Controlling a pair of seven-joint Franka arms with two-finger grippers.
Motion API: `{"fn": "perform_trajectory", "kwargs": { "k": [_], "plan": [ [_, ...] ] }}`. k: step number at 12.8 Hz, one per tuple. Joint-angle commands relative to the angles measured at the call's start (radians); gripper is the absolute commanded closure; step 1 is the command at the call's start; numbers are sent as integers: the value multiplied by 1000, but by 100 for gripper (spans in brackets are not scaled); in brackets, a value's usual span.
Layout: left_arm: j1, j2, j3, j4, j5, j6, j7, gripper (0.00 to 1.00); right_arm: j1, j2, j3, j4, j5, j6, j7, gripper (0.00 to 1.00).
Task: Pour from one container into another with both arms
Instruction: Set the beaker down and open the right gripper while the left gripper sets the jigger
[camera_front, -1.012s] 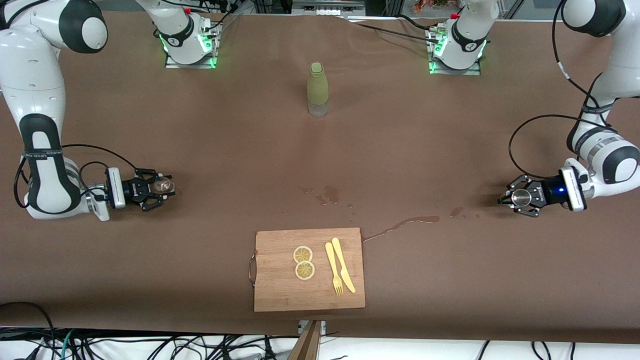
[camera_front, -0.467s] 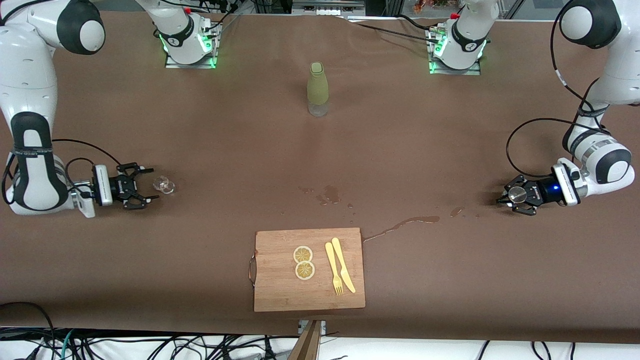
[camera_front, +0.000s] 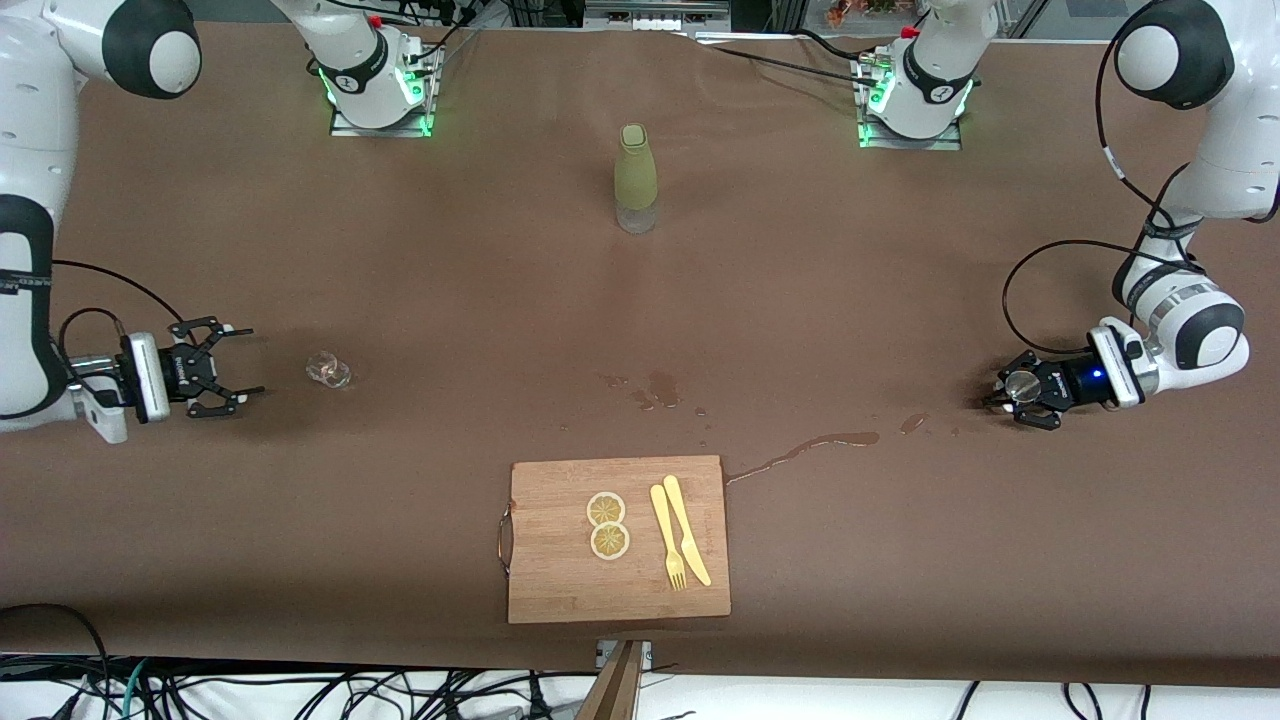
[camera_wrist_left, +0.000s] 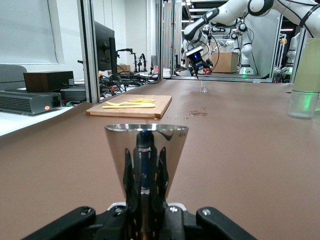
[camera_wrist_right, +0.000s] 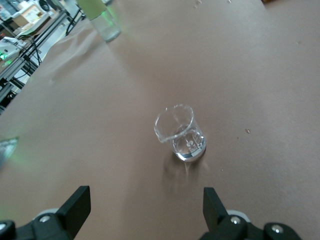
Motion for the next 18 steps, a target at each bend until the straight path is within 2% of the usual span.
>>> {"fn": "perform_trajectory", "kwargs": {
  "k": [1,5,6,7,8,9,13,16,18],
  "plan": [
    [3,20,1,20,-19,-15,43,100,83,-113,-3,-13,-132,-6,249,0],
    [1,27,1,19,-13,-12,45,99,215,-263,0,-13,-316,-1,616,0],
    [1,29,2,19,-11,-10,45,87,247,-289,1,-17,-353,2,722,0],
    [1,27,1,19,-10,4,48,64,287,-309,1,-17,-385,3,826,0],
    [1,27,1,19,-10,8,66,12,334,-323,1,-17,-413,5,918,0],
    [3,27,1,19,-10,7,98,0,379,-337,0,-17,-438,8,1015,0],
    [3,18,7,19,-11,7,109,0,545,-377,1,-15,-556,14,1449,0],
    [3,-8,35,22,10,7,54,0,573,-397,-2,-15,-564,14,1769,0],
    [6,-51,48,22,80,7,-28,0,570,-430,-3,-30,-555,50,1985,0]
  ]
}}
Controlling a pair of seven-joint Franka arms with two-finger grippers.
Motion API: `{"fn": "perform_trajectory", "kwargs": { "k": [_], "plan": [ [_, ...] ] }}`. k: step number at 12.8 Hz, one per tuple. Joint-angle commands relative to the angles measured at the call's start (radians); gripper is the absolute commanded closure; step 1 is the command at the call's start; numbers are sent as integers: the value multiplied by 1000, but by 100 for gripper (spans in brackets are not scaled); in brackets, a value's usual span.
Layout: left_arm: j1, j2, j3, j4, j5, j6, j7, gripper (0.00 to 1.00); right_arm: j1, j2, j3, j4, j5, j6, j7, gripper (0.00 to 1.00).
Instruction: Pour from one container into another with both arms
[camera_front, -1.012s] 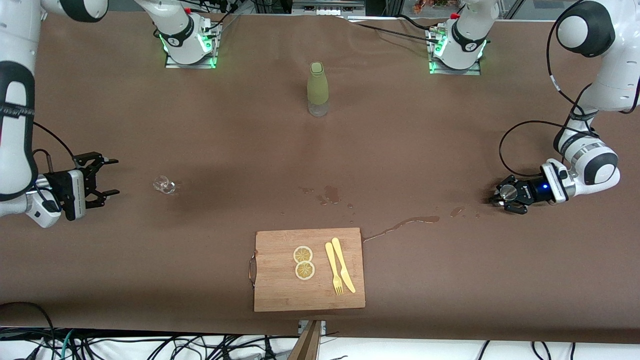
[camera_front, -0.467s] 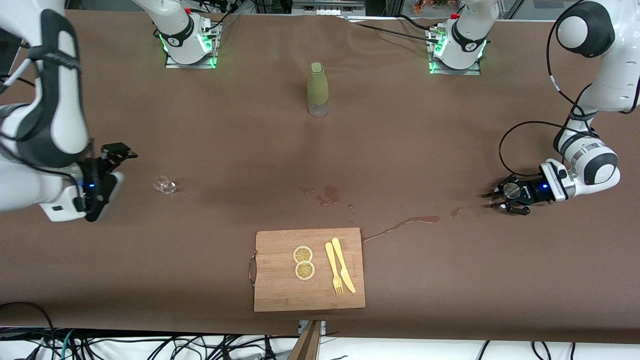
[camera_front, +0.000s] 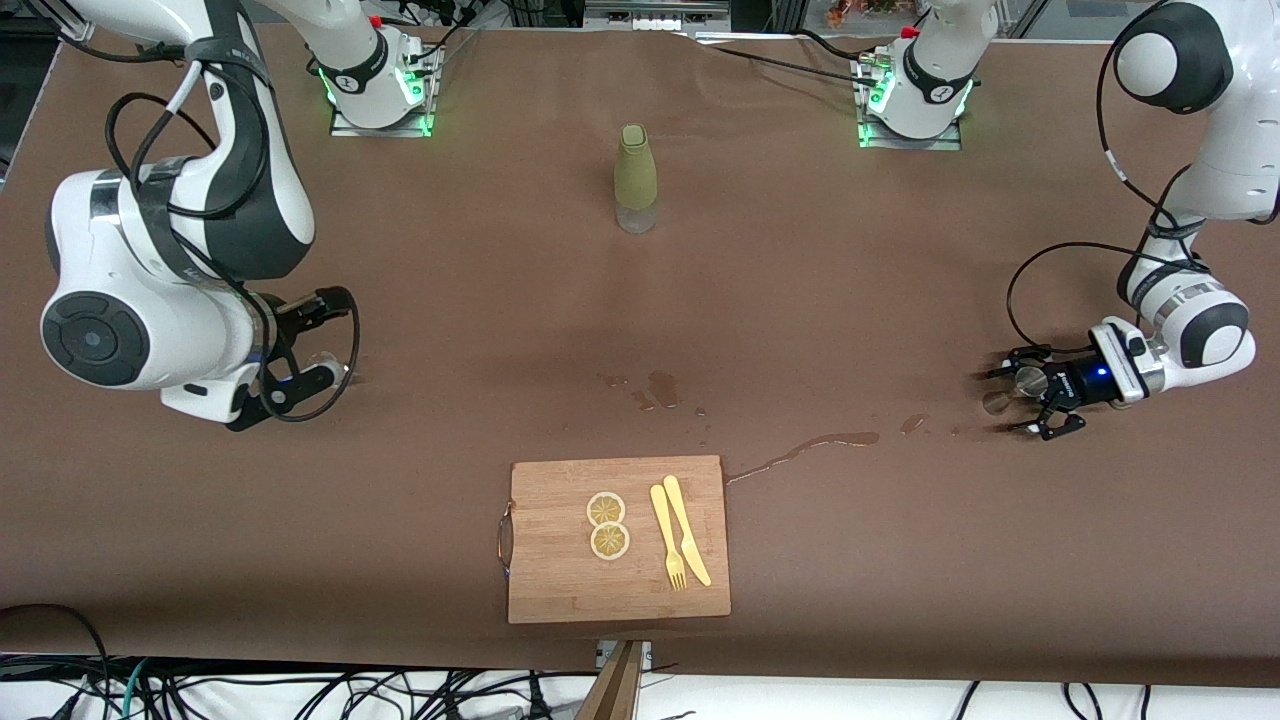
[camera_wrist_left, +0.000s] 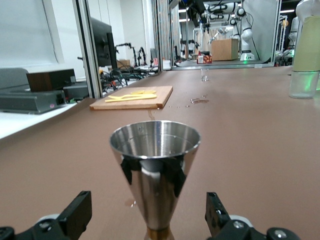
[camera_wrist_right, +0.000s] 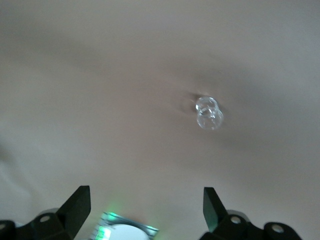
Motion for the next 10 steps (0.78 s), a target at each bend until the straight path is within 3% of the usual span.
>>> {"fn": "perform_trajectory", "kwargs": {
  "k": [1,3,5,8,10],
  "plan": [
    [9,-69,16,-2,85,-4,-103,0,-9,-74,-5,-57,-5,69,300,0],
    [10,-96,23,-2,127,-2,-169,0,-9,-110,-4,-78,-13,119,461,0],
    [19,-150,36,-2,195,-4,-264,0,-9,-176,-13,-156,-16,152,464,0],
    [32,-280,36,-5,327,4,-474,0,-9,-394,-18,-487,-56,359,460,0],
    [30,-387,32,-22,415,39,-685,0,-9,-492,-19,-616,-58,409,460,0]
  ]
}}
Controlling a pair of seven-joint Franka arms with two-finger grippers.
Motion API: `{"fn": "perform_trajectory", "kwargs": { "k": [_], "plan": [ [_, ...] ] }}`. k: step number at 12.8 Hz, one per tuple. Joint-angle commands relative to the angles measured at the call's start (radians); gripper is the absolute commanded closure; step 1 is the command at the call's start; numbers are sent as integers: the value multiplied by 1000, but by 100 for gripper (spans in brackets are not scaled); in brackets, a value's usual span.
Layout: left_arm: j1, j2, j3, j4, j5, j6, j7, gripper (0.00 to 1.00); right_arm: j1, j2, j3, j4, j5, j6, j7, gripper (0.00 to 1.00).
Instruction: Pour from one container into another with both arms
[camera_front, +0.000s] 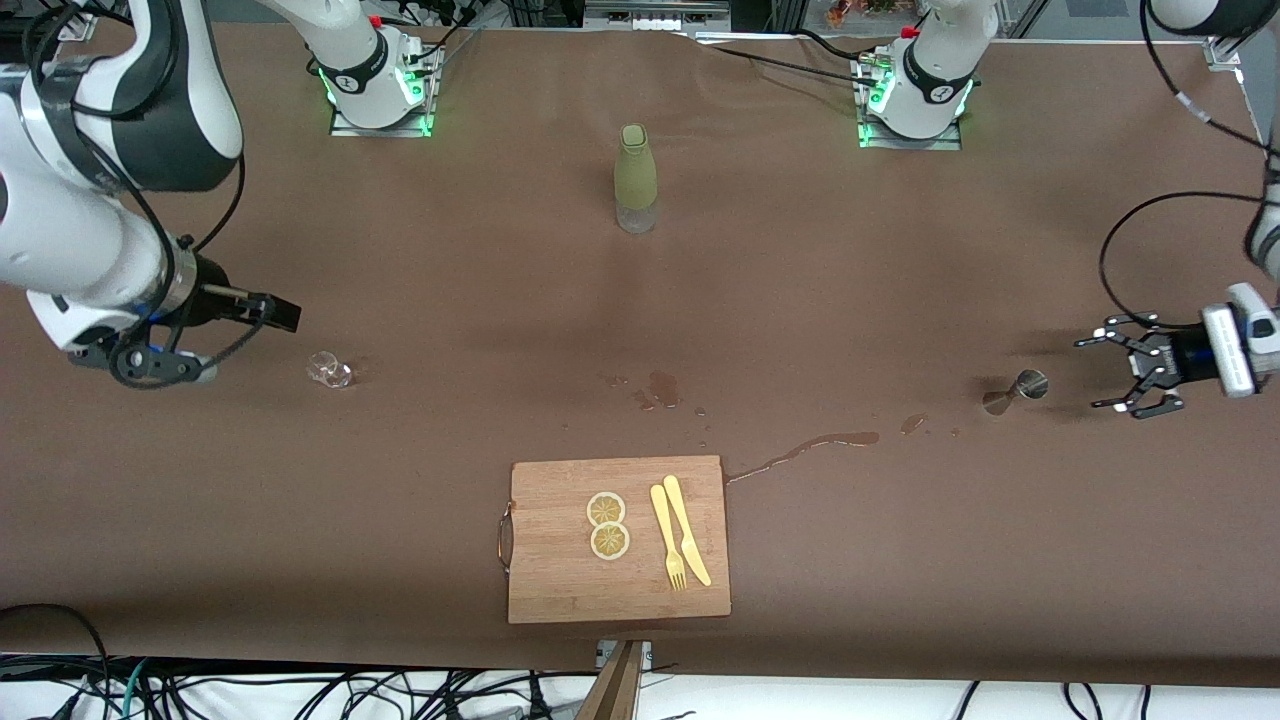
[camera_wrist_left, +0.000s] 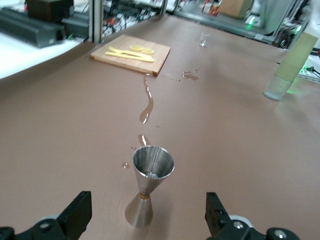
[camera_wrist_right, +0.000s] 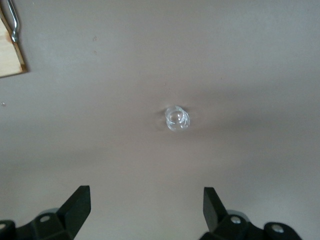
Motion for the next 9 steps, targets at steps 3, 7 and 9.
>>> {"fn": "perform_trajectory", "kwargs": {
  "k": [3,7,9],
  "plan": [
    [-17,-248,-68,-51,214,51,-576,0,-2,-200,-10,-227,-22,55,-35,0],
    [-86,-409,-135,-52,366,70,-1082,0,-76,-201,5,-191,-20,-4,-117,0],
    [-144,-481,-161,-52,444,79,-1331,0,-205,-200,103,-146,-22,-39,-237,0]
  ]
}}
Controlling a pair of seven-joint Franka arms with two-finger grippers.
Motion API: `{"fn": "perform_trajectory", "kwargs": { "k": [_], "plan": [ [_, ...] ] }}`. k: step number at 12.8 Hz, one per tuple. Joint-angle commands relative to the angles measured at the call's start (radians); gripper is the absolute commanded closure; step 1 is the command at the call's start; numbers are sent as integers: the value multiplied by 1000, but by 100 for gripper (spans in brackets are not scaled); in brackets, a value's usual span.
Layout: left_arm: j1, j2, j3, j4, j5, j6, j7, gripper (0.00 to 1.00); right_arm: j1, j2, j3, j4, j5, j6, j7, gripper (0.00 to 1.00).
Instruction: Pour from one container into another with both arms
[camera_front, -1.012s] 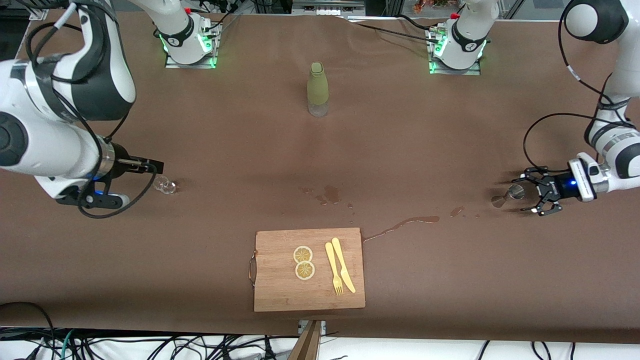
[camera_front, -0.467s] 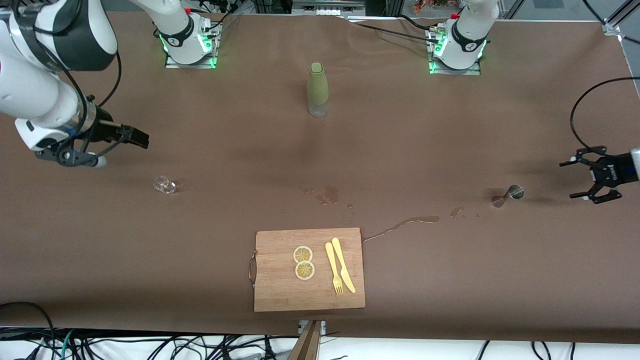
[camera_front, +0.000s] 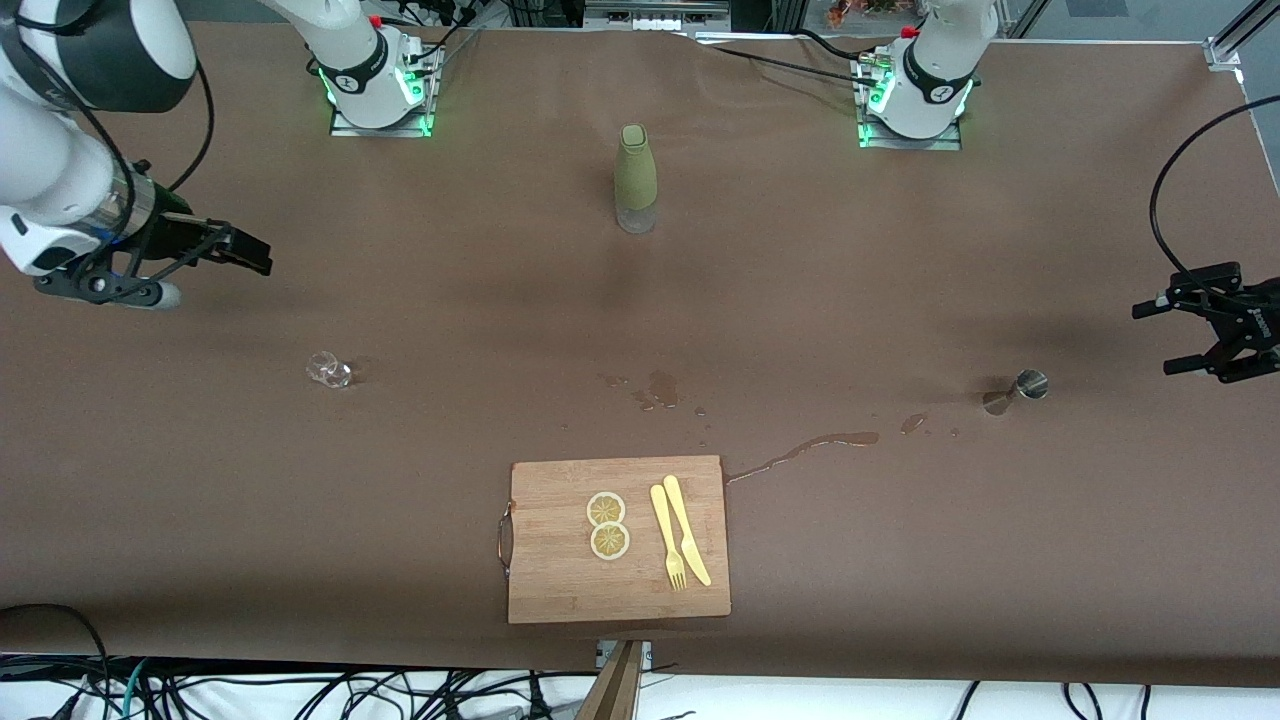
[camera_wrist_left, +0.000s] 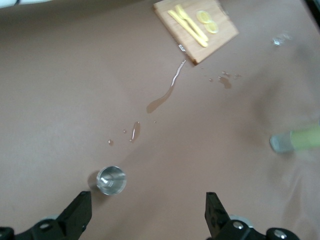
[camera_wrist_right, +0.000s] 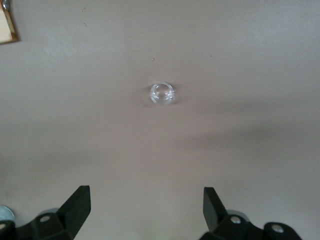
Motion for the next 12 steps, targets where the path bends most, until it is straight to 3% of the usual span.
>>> {"fn": "perform_trajectory", "kwargs": {
  "k": [1,2,4,6,12],
  "plan": [
    [-80,-136,-29,-49,126,42,-345,0,-189,-17,150,47,-10,-50,-120,0],
    [-114,-176,-44,-49,196,43,-472,0,-252,-20,193,57,-11,-53,-120,0],
    [-181,-245,-102,-49,322,40,-733,0,-286,-38,204,100,-18,-67,-120,0],
    [-223,-303,-159,-73,367,24,-999,0,-311,-38,222,175,-32,-174,-123,0],
    [-227,-320,-112,-72,536,-35,-995,0,-317,-26,235,202,-16,-194,-116,0]
  ]
}}
